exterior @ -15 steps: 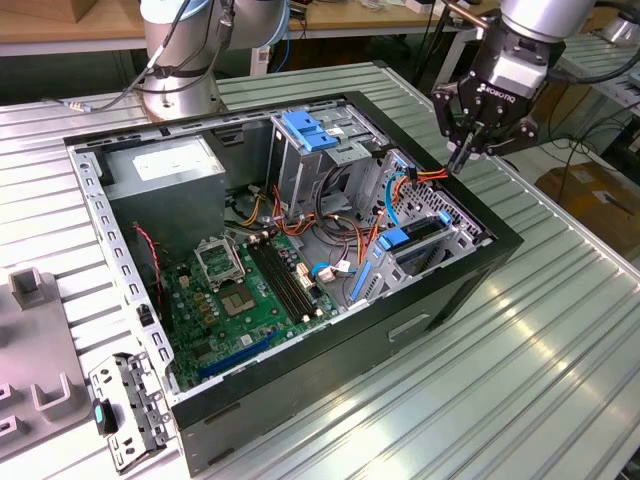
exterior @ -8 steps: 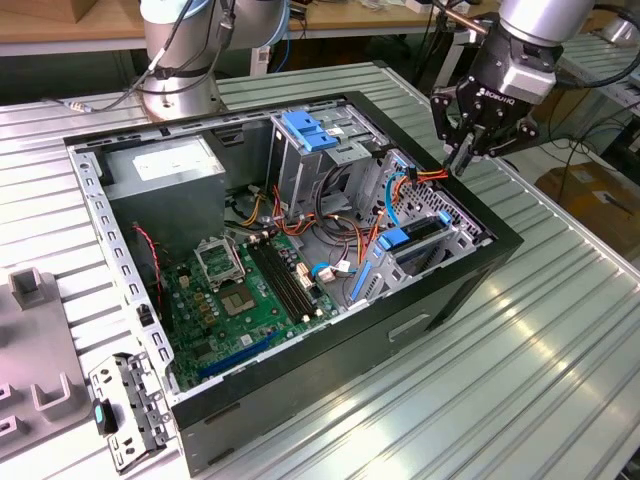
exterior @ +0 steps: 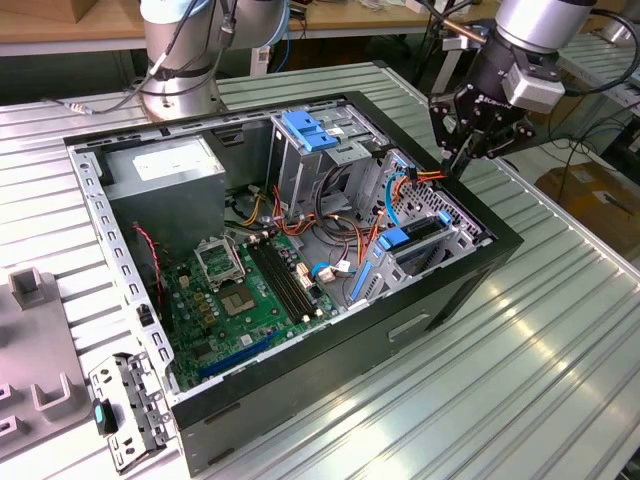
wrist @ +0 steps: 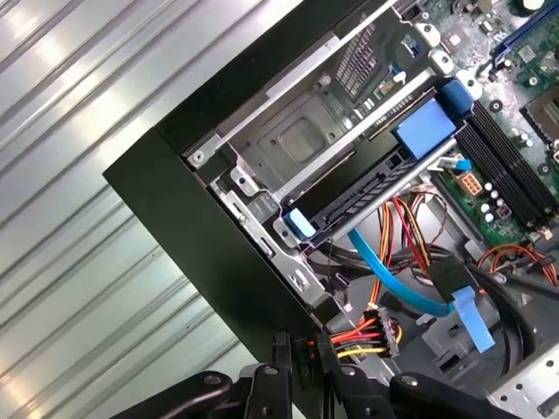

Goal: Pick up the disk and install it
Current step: 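Insert the first disk wire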

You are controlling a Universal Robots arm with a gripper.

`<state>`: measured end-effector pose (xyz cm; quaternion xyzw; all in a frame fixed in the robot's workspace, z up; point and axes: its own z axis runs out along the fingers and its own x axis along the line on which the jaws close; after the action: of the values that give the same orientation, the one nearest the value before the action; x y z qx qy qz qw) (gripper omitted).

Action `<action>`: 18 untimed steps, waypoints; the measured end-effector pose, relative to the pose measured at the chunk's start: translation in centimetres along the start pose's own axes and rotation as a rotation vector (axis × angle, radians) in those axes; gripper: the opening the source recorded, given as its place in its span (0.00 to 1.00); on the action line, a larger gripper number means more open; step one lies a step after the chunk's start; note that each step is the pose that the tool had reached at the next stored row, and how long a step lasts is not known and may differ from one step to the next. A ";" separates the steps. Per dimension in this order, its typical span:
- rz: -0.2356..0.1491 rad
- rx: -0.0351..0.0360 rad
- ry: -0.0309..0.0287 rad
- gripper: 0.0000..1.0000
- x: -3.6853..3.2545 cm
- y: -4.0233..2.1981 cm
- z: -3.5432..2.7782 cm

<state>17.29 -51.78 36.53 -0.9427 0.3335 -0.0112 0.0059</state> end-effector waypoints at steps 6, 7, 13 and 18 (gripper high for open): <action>-0.012 0.0002 -0.0002 0.17 -0.03 0.01 -0.97; -0.012 0.0003 -0.0004 0.17 -0.03 0.01 -0.97; -0.012 0.0001 -0.0001 0.17 -0.11 0.08 -1.04; -0.012 0.0002 -0.0003 0.17 -1.26 1.01 -1.07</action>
<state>15.65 -51.78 37.56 -0.9446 0.3278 -0.0112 0.0060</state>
